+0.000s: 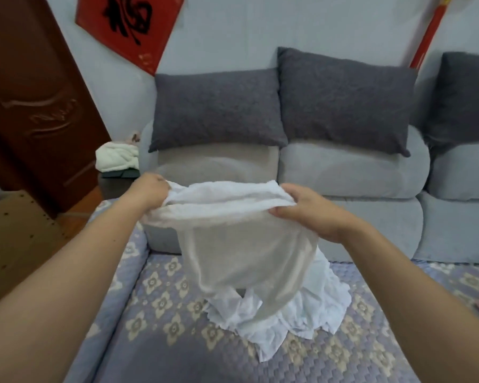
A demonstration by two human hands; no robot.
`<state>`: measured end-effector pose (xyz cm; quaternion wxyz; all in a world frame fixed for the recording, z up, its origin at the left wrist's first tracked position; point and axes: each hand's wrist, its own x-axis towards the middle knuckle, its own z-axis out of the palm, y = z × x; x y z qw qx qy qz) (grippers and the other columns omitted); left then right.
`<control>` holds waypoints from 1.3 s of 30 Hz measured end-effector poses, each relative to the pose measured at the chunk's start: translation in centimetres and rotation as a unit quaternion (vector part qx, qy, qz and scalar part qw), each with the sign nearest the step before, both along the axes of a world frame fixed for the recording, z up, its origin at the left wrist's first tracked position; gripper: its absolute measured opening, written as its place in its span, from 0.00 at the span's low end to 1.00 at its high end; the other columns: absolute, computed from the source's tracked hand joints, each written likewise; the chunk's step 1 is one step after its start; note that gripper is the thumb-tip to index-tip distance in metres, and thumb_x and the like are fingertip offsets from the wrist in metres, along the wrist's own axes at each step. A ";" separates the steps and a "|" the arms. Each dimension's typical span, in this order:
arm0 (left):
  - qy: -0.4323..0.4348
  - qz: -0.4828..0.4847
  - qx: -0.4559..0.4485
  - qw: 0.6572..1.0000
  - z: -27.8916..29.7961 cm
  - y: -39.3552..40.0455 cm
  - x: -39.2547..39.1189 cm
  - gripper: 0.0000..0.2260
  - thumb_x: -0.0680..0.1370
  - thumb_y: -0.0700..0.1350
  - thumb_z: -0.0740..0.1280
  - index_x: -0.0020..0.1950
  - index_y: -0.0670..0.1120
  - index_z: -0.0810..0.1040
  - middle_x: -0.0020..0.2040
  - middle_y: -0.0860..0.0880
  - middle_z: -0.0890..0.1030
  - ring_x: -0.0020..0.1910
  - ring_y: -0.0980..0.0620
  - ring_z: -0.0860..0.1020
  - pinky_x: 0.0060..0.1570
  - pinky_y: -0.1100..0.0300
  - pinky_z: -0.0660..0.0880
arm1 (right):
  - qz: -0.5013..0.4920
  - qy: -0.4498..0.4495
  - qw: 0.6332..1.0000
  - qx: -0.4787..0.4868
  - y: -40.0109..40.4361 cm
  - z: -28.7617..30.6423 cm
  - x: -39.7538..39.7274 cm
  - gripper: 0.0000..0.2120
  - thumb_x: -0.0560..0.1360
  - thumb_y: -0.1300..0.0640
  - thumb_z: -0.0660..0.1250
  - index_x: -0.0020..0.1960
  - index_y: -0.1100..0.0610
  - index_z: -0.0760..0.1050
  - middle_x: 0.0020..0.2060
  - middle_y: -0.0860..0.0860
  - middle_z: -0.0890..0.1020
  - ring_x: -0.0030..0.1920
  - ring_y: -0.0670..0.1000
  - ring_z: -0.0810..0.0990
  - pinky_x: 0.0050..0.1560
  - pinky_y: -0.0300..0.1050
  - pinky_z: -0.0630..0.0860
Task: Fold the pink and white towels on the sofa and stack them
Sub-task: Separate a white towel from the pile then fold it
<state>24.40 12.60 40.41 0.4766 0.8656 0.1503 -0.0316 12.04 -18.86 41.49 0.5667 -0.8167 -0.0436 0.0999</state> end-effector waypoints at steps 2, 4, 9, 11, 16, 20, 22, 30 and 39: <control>0.002 0.033 -0.164 0.986 1.3 0.6 -0.3 0.13 0.83 0.38 0.58 0.60 0.36 0.79 0.57 0.42 0.80 0.45 0.46 0.76 0.49 0.56 0.71 | 0.100 0.090 0.988 0.075 0.7 -0.2 -1.0 0.15 0.78 0.50 0.67 0.64 0.53 0.77 0.58 0.52 0.84 0.58 0.53 0.83 0.55 0.47 0.80; 0.022 0.027 -0.242 0.970 2.2 0.7 -1.2 0.09 0.83 0.42 0.61 0.55 0.40 0.79 0.55 0.43 0.82 0.43 0.46 0.79 0.53 0.51 0.77 | 0.117 0.175 0.972 0.107 0.8 -1.6 -2.2 0.16 0.79 0.50 0.64 0.63 0.55 0.77 0.57 0.53 0.85 0.57 0.52 0.84 0.54 0.45 0.80; 0.045 -0.043 -0.369 0.927 3.7 -1.1 -2.6 0.07 0.83 0.47 0.63 0.55 0.45 0.78 0.48 0.44 0.84 0.44 0.48 0.83 0.42 0.56 0.81 | 0.165 0.257 0.948 -0.089 -1.2 -5.6 -4.1 0.09 0.81 0.53 0.67 0.56 0.56 0.81 0.51 0.48 0.86 0.53 0.47 0.84 0.60 0.43 0.79; 0.045 -0.103 -0.364 0.925 4.4 -2.7 -3.1 0.07 0.83 0.48 0.63 0.51 0.47 0.78 0.44 0.46 0.83 0.41 0.50 0.83 0.40 0.58 0.81 | 0.171 0.283 0.927 -0.177 -2.4 -6.7 -4.9 0.13 0.79 0.45 0.68 0.53 0.54 0.83 0.50 0.46 0.86 0.52 0.45 0.84 0.61 0.43 0.78; 0.025 -0.250 -0.200 0.947 5.9 -6.5 -5.1 0.10 0.82 0.51 0.66 0.47 0.47 0.81 0.42 0.46 0.84 0.39 0.52 0.83 0.39 0.58 0.79 | -0.114 0.117 0.954 -0.253 -5.9 -7.0 -5.2 0.16 0.80 0.51 0.66 0.35 0.55 0.76 0.33 0.49 0.78 0.35 0.48 0.73 0.36 0.43 0.68; 0.068 -0.488 0.031 0.870 7.0 -7.5 -7.8 0.10 0.77 0.50 0.73 0.56 0.47 0.80 0.49 0.52 0.84 0.46 0.55 0.83 0.45 0.59 0.80 | -0.444 -0.037 0.894 0.041 -9.9 -2.1 -5.6 0.13 0.80 0.65 0.59 0.42 0.55 0.79 0.35 0.52 0.80 0.36 0.52 0.78 0.38 0.46 0.77; 0.063 -0.534 0.196 0.820 6.9 -8.2 -8.6 0.12 0.74 0.50 0.76 0.55 0.53 0.81 0.49 0.56 0.85 0.47 0.58 0.83 0.47 0.60 0.80 | -0.473 -0.104 0.872 0.062 -11.8 1.6 -6.0 0.11 0.82 0.63 0.57 0.47 0.54 0.77 0.36 0.50 0.78 0.36 0.51 0.76 0.36 0.44 0.74; -0.182 -0.080 -0.163 0.966 5.1 -9.0 -8.0 0.17 0.73 0.52 0.75 0.51 0.41 0.80 0.50 0.37 0.84 0.42 0.45 0.80 0.40 0.50 0.77 | -0.463 -0.278 0.842 0.013 -17.9 10.3 -9.4 0.11 0.76 0.55 0.67 0.35 0.53 0.72 0.29 0.46 0.69 0.26 0.40 0.65 0.27 0.36 0.63; -0.075 -0.402 -0.018 0.912 6.2 -15.1 -15.7 0.51 0.61 0.63 0.80 0.78 0.63 0.56 0.70 0.54 0.72 0.70 0.56 0.70 0.62 0.58 0.72 | -0.139 -0.157 0.971 -0.113 -14.7 8.8 -12.6 0.10 0.81 0.59 0.65 0.45 0.63 0.81 0.35 0.53 0.79 0.34 0.48 0.77 0.35 0.45 0.74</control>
